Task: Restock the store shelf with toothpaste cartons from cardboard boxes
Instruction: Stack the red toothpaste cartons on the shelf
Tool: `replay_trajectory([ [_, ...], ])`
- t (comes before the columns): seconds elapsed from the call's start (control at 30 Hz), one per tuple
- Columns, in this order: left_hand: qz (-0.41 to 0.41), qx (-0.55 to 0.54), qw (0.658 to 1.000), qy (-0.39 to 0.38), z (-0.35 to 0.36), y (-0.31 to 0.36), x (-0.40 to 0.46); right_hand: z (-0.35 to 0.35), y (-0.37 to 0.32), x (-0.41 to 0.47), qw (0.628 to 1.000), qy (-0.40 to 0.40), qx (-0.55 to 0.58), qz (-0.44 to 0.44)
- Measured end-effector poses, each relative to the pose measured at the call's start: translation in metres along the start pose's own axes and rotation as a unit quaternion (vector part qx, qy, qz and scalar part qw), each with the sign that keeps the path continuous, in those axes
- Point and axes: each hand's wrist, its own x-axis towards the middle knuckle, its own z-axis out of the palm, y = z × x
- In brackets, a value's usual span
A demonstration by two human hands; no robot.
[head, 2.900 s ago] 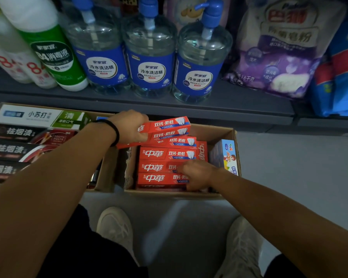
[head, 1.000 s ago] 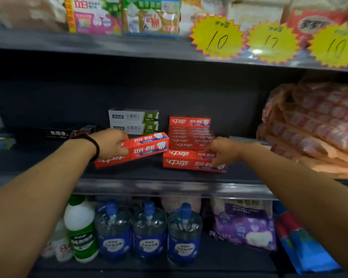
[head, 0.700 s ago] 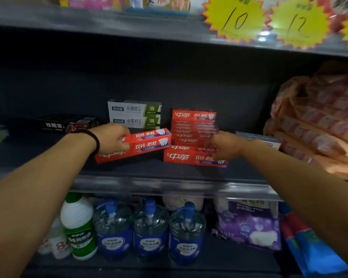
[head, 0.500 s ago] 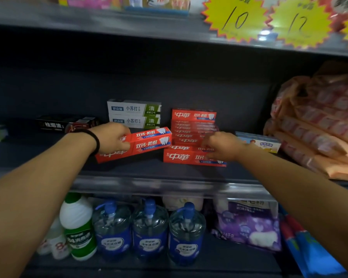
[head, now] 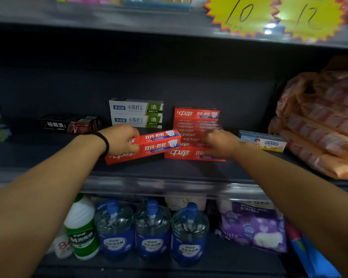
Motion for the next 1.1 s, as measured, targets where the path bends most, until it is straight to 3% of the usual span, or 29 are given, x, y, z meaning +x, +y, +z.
replay_trajectory([
  [0.37, 0.04, 0.008, 0.999, -0.031, -0.007, 0.051, -0.019, -0.062, -0.018, -0.043, 0.991, 0.016, 0.103, -0.084],
  [0.5, 0.079, 0.01, 0.996, -0.034, -0.004, 0.081, -0.025, -0.07, -0.023, -0.065, 0.99, -0.003, 0.093, -0.107],
  [0.8, 0.117, 0.003, 0.993, -0.024, 0.005, 0.108, -0.018, -0.064, 0.007, -0.094, 0.993, -0.016, 0.105, -0.054],
  [1.1, 0.088, 0.003, 0.996, 0.01, 0.024, 0.092, 0.004, -0.038, 0.041, -0.096, 0.991, -0.038, 0.131, -0.003],
])
